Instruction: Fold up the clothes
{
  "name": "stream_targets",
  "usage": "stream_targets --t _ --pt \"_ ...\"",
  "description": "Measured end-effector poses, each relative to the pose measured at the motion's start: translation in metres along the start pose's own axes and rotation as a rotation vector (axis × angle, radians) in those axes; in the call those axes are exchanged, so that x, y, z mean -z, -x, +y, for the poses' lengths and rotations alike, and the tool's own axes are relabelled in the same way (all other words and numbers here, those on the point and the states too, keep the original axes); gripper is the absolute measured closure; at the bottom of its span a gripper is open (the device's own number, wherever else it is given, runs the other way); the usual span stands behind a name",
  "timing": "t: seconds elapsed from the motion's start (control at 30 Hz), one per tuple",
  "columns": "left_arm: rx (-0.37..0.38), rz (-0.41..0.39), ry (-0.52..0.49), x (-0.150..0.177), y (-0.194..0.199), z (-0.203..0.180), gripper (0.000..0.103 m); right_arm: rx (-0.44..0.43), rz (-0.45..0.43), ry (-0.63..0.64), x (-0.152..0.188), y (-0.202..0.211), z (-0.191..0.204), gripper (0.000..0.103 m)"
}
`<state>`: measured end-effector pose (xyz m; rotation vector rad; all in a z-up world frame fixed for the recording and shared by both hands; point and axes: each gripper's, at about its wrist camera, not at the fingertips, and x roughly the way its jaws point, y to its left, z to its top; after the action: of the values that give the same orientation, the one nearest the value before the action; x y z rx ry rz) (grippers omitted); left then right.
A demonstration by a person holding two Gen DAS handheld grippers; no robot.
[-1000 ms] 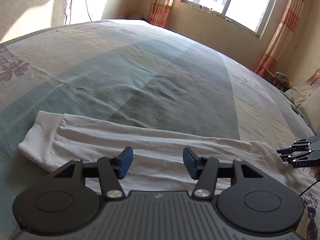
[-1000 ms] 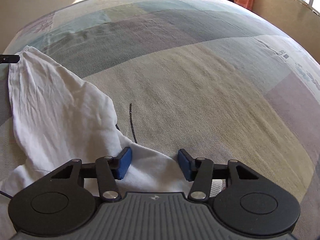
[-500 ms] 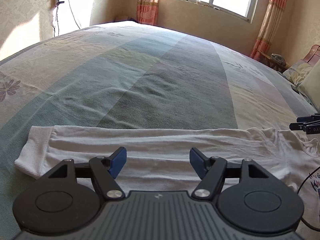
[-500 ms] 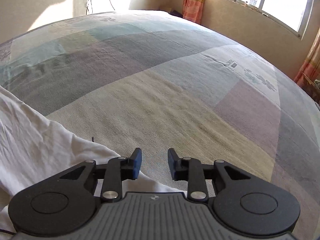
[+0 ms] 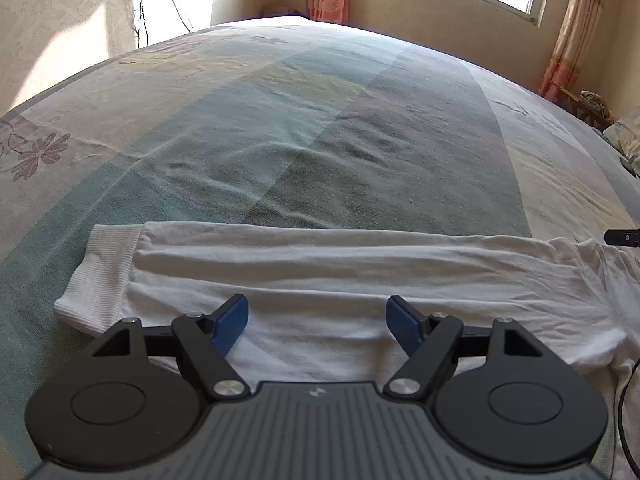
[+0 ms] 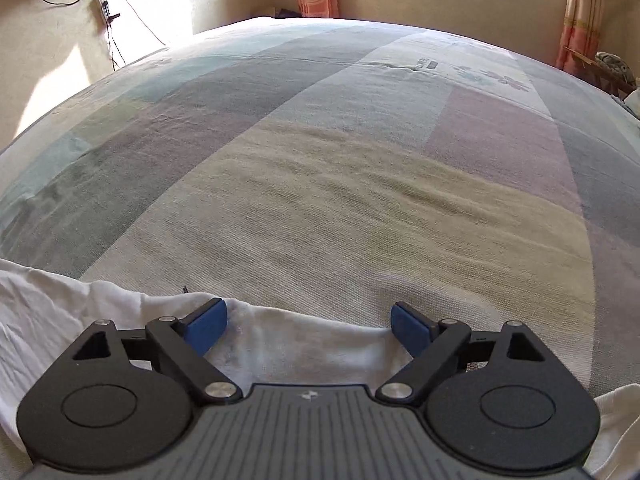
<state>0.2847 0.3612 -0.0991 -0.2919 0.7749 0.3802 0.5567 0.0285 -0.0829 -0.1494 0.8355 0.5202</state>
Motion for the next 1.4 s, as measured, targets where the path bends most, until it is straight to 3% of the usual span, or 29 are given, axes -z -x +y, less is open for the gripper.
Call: stream_targets --t 0.1,0.2,0.3,0.37,0.47,0.57,0.77,0.83,0.93,1.07,1.17,1.27,1.4 --pt "0.014 -0.004 0.012 0.006 0.005 0.006 0.026 -0.056 -0.023 -0.028 0.001 0.029 0.006 0.008" --pt "-0.024 0.001 -0.012 0.009 -0.002 0.009 0.023 -0.110 -0.007 -0.028 0.013 0.037 0.015 0.003" --pt "-0.064 0.006 -0.004 0.001 -0.005 0.012 0.020 -0.065 0.059 -0.005 0.022 0.007 0.020 0.003" --pt "-0.115 0.015 0.018 -0.007 -0.004 0.012 0.022 -0.032 0.052 -0.026 0.020 -0.006 0.016 0.000" --pt "-0.036 -0.012 -0.005 -0.011 0.014 -0.006 0.022 -0.006 0.035 -0.047 0.012 0.002 0.017 0.000" --pt "0.044 -0.015 -0.078 -0.009 0.026 -0.041 0.021 -0.075 0.023 0.002 0.017 0.037 0.025 0.000" --pt "0.170 -0.003 -0.205 0.007 0.024 -0.126 0.020 -0.157 0.087 0.075 0.067 0.113 0.033 0.000" --pt "0.178 -0.006 -0.233 0.012 0.016 -0.149 0.020 -0.147 0.110 0.082 0.091 0.132 0.031 0.000" --pt "0.097 0.029 -0.240 0.019 0.003 -0.165 0.020 -0.117 0.131 0.096 0.121 0.149 0.027 0.000" --pt "-0.035 0.048 -0.265 0.033 0.003 -0.149 0.015 -0.020 0.157 0.152 0.159 0.160 0.018 0.000" --pt "-0.072 0.092 -0.177 0.028 0.013 -0.133 0.016 0.031 0.178 0.179 0.182 0.162 0.007 0.000" --pt "-0.051 0.071 -0.189 0.019 0.027 -0.146 0.018 -0.001 0.139 0.115 0.193 0.166 -0.004 0.000" --pt "0.078 0.019 -0.210 0.010 0.026 -0.188 0.017 0.015 0.128 0.099 0.194 0.165 -0.002 0.000"
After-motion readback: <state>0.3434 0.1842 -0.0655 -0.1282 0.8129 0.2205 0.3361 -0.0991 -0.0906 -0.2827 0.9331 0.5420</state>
